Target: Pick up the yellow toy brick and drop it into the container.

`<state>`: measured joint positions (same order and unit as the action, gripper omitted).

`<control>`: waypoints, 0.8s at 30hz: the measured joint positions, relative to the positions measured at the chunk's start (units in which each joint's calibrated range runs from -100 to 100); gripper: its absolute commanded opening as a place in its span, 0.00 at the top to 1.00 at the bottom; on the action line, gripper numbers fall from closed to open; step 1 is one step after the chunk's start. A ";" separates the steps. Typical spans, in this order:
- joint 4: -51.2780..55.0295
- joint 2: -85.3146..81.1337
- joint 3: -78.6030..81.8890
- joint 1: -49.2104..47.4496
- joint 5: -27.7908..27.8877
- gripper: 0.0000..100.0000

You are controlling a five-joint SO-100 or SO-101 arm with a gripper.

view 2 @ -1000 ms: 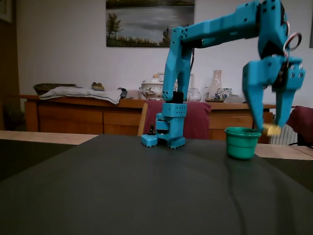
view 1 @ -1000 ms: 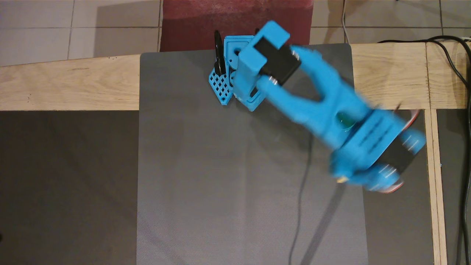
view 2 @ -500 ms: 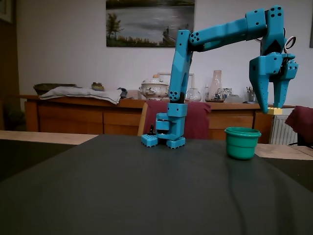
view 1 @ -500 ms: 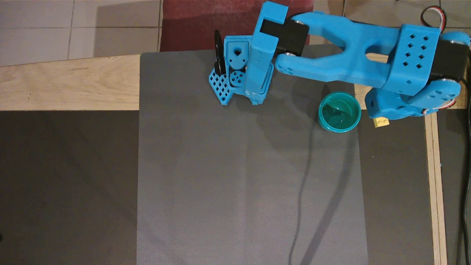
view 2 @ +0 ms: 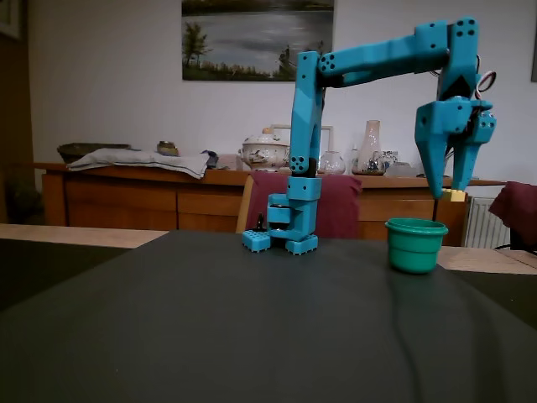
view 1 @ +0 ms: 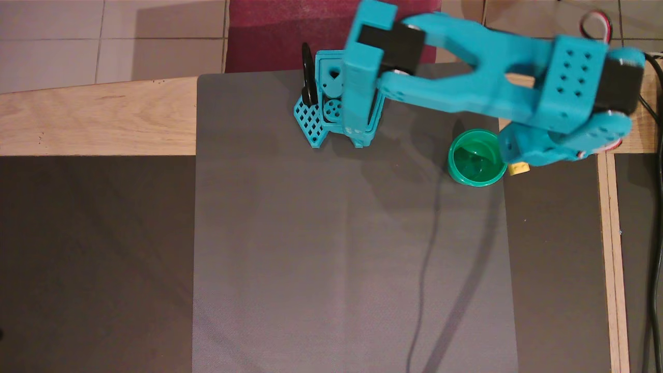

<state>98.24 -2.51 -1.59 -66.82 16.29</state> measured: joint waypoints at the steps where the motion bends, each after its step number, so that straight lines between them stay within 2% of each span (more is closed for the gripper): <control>1: 0.00 -1.44 0.63 0.00 0.00 1.00; 9: 0.00 -9.69 11.42 -0.07 0.00 1.00; 17: 0.00 -10.71 13.32 -0.07 -0.26 0.99; 24: 0.00 -10.71 13.32 -0.07 -0.32 0.89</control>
<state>98.24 -13.22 11.74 -66.89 15.97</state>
